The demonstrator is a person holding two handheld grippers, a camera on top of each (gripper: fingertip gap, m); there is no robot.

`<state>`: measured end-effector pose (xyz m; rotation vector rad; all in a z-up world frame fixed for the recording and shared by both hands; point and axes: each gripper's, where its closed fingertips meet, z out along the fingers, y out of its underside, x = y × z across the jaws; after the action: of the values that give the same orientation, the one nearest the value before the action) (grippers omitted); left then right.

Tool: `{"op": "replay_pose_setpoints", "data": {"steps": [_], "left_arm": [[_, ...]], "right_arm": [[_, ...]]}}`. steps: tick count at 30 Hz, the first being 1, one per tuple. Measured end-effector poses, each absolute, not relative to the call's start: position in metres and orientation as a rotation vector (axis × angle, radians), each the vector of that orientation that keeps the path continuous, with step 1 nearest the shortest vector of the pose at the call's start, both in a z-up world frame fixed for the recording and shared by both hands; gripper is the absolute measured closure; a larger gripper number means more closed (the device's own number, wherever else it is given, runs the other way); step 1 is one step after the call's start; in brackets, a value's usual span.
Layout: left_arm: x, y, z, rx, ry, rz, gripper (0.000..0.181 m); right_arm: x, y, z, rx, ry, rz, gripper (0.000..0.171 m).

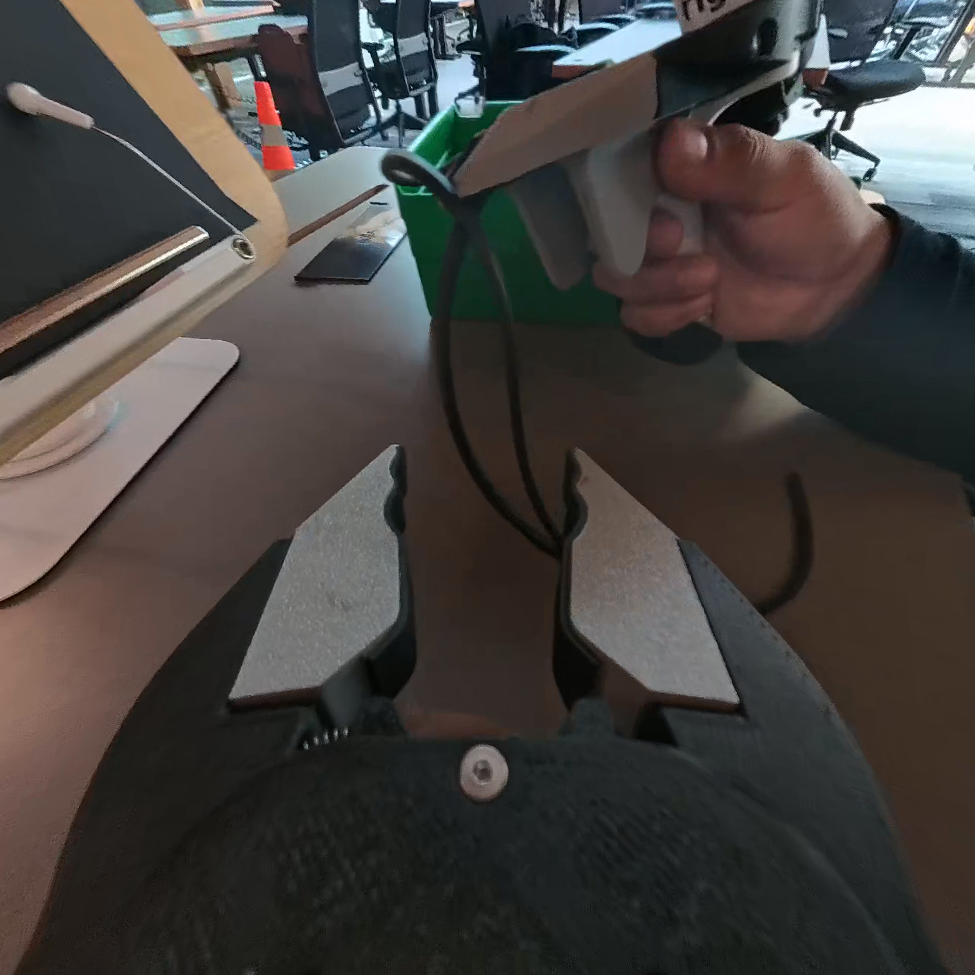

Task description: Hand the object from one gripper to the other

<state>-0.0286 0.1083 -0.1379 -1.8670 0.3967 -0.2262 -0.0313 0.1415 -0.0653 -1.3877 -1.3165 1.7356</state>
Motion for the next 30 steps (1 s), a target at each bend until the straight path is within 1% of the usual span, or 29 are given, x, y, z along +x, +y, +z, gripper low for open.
{"op": "replay_pose_setpoints", "data": {"steps": [1,3,5,8,10,11,12,17,18,22,24,25,27,28,30], "left_arm": [[-0.024,0.109,-0.140,-1.868,0.411,-0.229,0.124],[-0.019,0.112,-0.146,-1.881,0.434,-0.195,0.140],[-0.019,0.113,-0.151,-1.898,0.458,-0.148,0.171],[-0.030,0.115,-0.154,-1.931,0.416,-0.121,0.176],[-0.040,0.117,-0.140,-1.870,0.351,-0.116,0.176],[-0.046,0.116,-0.132,-1.839,0.315,-0.118,0.176],[-0.050,0.116,-0.126,-1.815,0.289,-0.119,0.176],[-0.047,0.113,-0.119,-1.785,0.311,-0.116,0.176],[-0.042,0.113,-0.120,-1.785,0.335,-0.120,0.176],[-0.027,0.114,-0.130,-1.814,0.417,-0.088,0.177],[-0.026,0.116,-0.130,-1.814,0.411,-0.085,0.175],[-0.025,0.115,-0.131,-1.811,0.410,-0.111,0.169],[-0.029,0.114,-0.130,-1.814,0.384,-0.147,0.141],[-0.034,0.115,-0.129,-1.808,0.364,-0.141,0.136],[-0.044,0.115,-0.124,-1.787,0.323,-0.135,0.134]], "right_arm": [[-0.032,0.138,-0.066,-1.380,-1.331,1.738,0.171],[-0.033,0.133,-0.066,-1.363,-1.361,1.732,0.170],[-0.033,0.125,-0.066,-1.339,-1.401,1.741,0.171],[-0.032,0.117,-0.070,-1.350,-1.451,1.772,0.159],[-0.034,0.120,-0.077,-1.397,-1.470,1.742,0.151],[-0.035,0.120,-0.081,-1.418,-1.486,1.721,0.138],[-0.036,0.119,-0.086,-1.432,-1.504,1.709,0.131],[-0.043,0.100,-0.099,-1.440,-1.594,1.719,0.116],[-0.046,0.098,-0.103,-1.445,-1.601,1.705,0.117],[-0.050,0.093,-0.099,-1.399,-1.573,1.735,0.165],[-0.051,0.097,-0.100,-1.411,-1.564,1.710,0.165],[-0.051,0.102,-0.099,-1.411,-1.547,1.680,0.166],[-0.049,0.113,-0.089,-1.377,-1.478,1.645,0.167],[-0.046,0.118,-0.082,-1.358,-1.442,1.636,0.167],[-0.042,0.132,-0.072,-1.334,-1.371,1.583,0.166]]}}
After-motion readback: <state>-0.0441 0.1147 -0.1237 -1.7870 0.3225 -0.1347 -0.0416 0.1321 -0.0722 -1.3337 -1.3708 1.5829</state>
